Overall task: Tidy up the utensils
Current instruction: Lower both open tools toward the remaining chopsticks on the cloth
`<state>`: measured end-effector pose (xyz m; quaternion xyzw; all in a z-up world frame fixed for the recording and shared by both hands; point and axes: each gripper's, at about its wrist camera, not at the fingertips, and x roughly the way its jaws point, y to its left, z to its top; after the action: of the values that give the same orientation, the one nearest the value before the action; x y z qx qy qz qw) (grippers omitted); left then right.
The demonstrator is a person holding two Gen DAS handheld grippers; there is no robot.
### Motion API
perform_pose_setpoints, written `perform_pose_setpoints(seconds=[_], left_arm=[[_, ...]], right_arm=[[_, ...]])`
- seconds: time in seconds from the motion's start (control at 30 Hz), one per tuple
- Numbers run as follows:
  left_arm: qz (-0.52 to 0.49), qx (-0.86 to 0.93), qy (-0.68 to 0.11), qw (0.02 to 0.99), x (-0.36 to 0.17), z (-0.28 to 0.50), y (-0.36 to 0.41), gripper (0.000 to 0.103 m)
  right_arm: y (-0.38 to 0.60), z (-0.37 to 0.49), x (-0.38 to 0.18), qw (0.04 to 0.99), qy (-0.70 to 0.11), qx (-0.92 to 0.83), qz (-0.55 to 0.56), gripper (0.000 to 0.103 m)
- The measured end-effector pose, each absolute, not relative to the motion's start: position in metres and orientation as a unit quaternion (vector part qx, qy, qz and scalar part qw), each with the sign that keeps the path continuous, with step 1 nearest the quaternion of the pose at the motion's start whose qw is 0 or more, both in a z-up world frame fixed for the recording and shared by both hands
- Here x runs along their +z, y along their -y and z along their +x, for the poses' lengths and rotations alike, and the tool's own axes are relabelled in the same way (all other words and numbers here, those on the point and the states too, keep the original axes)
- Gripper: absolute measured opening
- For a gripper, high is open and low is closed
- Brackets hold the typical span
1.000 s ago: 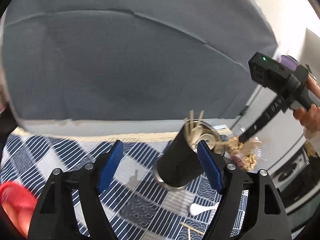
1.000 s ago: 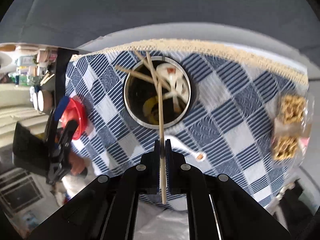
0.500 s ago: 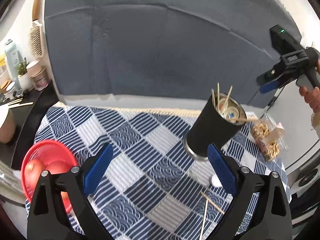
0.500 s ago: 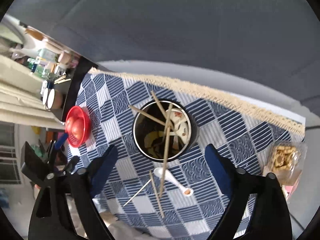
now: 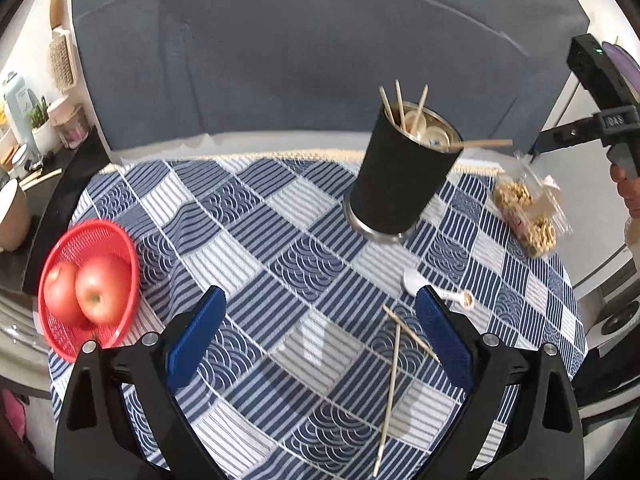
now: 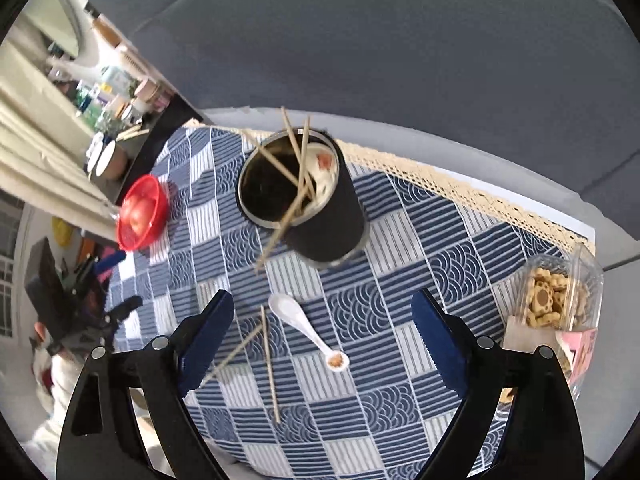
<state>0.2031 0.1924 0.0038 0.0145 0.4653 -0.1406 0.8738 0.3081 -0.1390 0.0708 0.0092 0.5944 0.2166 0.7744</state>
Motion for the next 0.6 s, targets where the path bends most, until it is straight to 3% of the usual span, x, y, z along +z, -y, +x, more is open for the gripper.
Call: perform_pose_setpoints(seconds=[0.6], left_arm=[[0.058,-0.176,-0.544,0.819,-0.062,0.153,-0.168,0.093]], right_arm=[[0.112,0.205,-0.036,0.742,-0.623,0.245,-0.021,0.086]])
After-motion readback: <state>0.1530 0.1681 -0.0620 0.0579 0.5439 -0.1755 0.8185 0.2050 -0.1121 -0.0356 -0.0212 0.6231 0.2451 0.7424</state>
